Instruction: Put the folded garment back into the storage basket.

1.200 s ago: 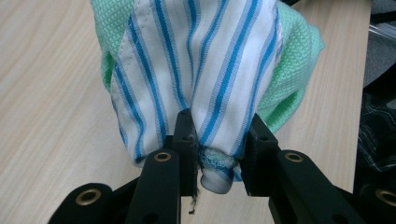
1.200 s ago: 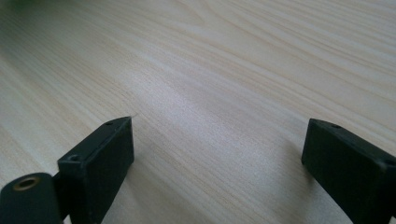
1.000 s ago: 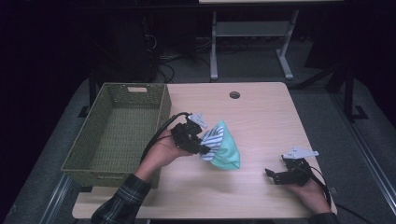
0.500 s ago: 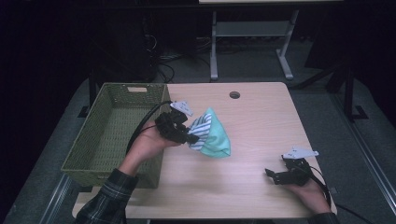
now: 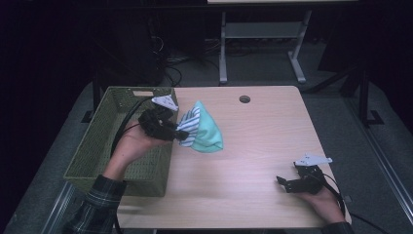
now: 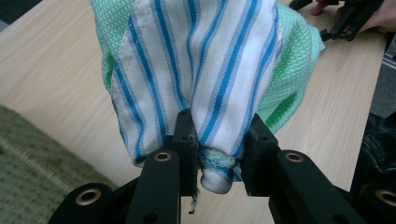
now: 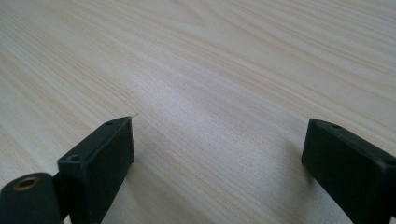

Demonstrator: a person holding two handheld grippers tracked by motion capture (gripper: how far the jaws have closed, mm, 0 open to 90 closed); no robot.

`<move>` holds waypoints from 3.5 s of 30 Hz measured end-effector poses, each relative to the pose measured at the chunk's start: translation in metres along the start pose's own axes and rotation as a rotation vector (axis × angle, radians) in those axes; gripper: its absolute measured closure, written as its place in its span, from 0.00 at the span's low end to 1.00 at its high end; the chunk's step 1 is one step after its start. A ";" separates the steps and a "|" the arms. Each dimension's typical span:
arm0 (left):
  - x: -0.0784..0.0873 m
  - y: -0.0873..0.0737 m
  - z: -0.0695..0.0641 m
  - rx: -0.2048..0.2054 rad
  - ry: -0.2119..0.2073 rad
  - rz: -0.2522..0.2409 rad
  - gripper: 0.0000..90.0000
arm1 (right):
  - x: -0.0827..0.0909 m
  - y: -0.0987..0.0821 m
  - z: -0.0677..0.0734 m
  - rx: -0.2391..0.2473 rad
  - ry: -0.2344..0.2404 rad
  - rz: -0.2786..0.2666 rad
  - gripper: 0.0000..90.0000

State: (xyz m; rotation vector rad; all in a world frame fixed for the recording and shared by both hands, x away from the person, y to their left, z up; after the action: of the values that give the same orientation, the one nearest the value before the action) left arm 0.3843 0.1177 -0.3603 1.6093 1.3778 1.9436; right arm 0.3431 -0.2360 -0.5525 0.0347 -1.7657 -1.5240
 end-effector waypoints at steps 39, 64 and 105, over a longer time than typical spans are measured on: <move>0.094 -0.072 0.081 0.248 0.366 -0.097 0.78 | 0.000 0.000 -0.001 0.000 -0.004 -0.002 0.09; 0.083 -0.157 0.131 0.431 0.501 0.026 0.78 | 0.000 0.000 -0.002 -0.007 -0.014 0.000 0.09; 0.043 -0.204 0.135 0.509 0.459 0.231 0.61 | 0.000 0.000 -0.002 -0.008 -0.016 0.000 0.10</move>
State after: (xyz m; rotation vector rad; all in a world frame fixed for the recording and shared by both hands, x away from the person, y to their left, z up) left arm 0.4158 0.3190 -0.5028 1.6426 2.0858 2.3365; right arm 0.3440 -0.2376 -0.5526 0.0187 -1.7720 -1.5356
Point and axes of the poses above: each handheld gripper's, and its own axes: x roughly backward along the jaws, y roughly out of its top, z roughly to its left, the point moved 10 cm from there along -x, roughly forward along the jaws, and after that the axes turned 12 degrees about -z, right-handed, at the moved point
